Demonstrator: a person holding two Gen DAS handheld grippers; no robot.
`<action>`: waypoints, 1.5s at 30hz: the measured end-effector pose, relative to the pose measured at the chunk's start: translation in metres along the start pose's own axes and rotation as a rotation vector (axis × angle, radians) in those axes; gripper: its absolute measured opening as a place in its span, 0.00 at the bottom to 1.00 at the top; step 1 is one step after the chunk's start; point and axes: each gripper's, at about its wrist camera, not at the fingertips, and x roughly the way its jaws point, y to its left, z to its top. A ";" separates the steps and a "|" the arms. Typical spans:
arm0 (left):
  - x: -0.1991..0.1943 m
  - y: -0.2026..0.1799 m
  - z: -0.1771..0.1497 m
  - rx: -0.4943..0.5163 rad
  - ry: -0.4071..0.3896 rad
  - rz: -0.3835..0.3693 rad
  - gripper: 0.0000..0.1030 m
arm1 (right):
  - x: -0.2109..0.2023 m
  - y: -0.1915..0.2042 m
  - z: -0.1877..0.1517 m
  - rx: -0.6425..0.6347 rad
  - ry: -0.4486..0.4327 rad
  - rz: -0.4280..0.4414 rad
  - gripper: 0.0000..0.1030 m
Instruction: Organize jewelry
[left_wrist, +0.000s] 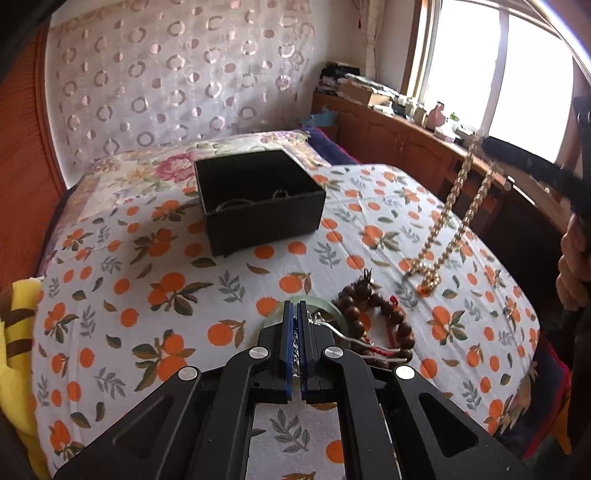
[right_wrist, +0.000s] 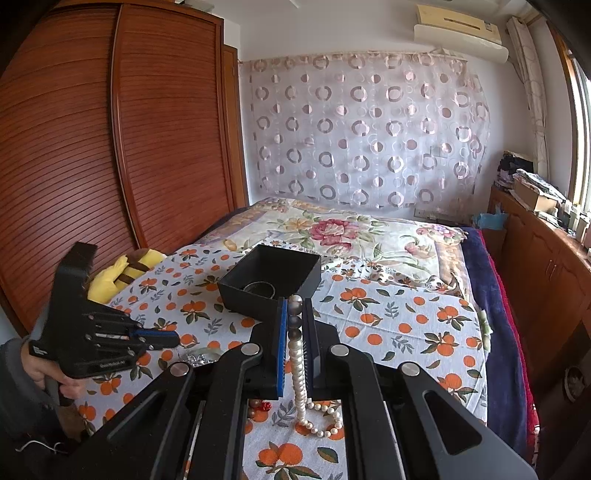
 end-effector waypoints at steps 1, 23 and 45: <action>-0.004 0.000 0.002 0.000 -0.006 -0.005 0.01 | 0.000 0.000 0.000 0.001 0.000 0.001 0.09; -0.047 -0.011 0.037 0.031 -0.126 0.009 0.01 | -0.005 0.010 0.021 -0.027 -0.023 0.006 0.08; 0.000 0.035 0.139 0.020 -0.157 0.078 0.01 | 0.051 0.016 0.147 -0.108 -0.097 0.073 0.09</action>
